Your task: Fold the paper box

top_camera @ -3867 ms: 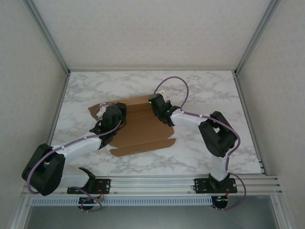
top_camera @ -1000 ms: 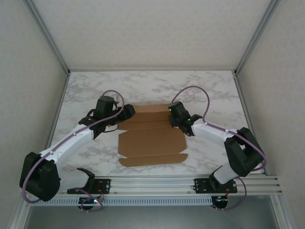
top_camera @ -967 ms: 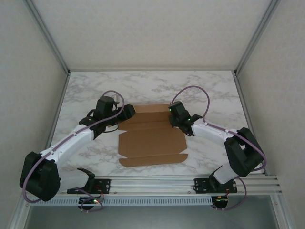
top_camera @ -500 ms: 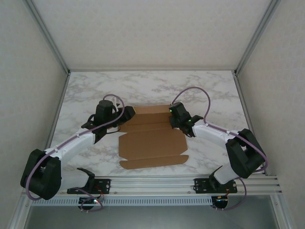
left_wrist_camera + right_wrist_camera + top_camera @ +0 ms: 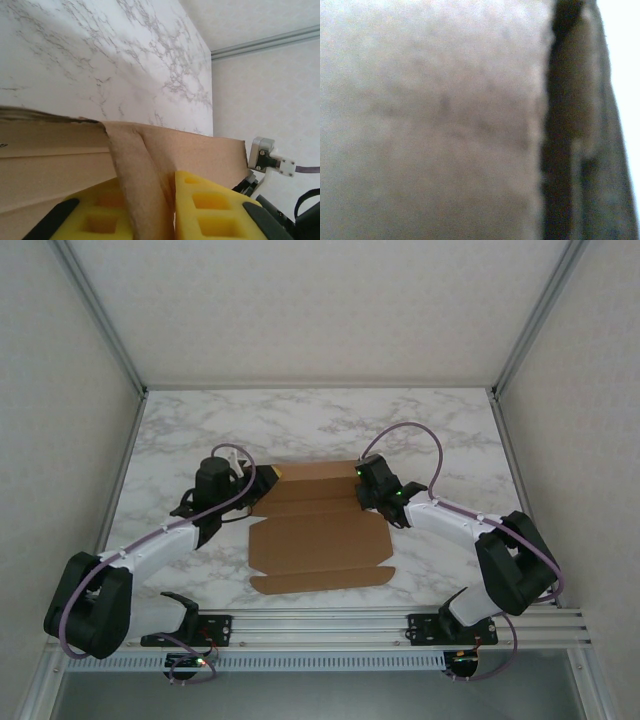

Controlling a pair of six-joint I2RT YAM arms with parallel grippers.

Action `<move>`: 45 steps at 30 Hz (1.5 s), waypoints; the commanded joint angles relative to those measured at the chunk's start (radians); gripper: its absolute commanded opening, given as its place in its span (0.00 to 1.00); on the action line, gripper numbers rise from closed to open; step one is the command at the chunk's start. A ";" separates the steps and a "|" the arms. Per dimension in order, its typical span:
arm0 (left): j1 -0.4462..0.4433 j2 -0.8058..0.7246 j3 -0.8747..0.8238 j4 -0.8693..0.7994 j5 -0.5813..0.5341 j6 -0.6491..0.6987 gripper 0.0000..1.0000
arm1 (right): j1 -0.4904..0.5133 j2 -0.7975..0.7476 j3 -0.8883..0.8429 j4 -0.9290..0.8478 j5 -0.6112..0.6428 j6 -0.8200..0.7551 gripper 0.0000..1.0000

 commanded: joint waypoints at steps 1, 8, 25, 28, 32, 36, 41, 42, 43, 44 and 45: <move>0.008 -0.007 -0.028 0.057 0.028 -0.013 0.13 | 0.015 -0.026 -0.018 -0.021 -0.006 -0.005 0.00; 0.021 -0.059 0.008 -0.117 0.001 0.076 0.44 | 0.015 -0.026 -0.004 -0.045 0.046 0.020 0.00; 0.032 -0.312 -0.076 -0.531 -0.352 0.191 0.64 | 0.014 -0.046 -0.003 -0.074 0.091 0.007 0.00; 0.033 -0.299 -0.106 -0.522 -0.393 0.174 0.57 | 0.015 -0.055 0.001 -0.082 0.087 0.007 0.00; 0.032 -0.302 -0.136 -0.485 -0.403 0.149 0.58 | 0.015 -0.054 0.008 -0.095 0.093 0.005 0.00; 0.030 -0.347 -0.146 -0.414 -0.309 0.167 0.64 | 0.015 -0.048 0.011 -0.101 0.094 0.002 0.00; 0.032 -0.438 -0.103 -0.342 -0.187 0.159 0.70 | 0.016 -0.041 0.018 -0.111 0.098 -0.004 0.00; 0.033 -0.443 -0.078 -0.353 -0.183 0.167 0.70 | 0.015 -0.043 0.018 -0.110 0.101 -0.006 0.00; 0.032 -0.445 -0.059 -0.371 -0.192 0.171 0.70 | 0.014 -0.044 0.018 -0.112 0.105 -0.008 0.00; 0.032 -0.446 -0.040 -0.395 -0.213 0.174 0.70 | 0.014 -0.045 0.018 -0.116 0.109 -0.010 0.00; 0.033 -0.448 -0.033 -0.414 -0.236 0.170 0.69 | 0.013 -0.048 0.015 -0.119 0.112 -0.012 0.00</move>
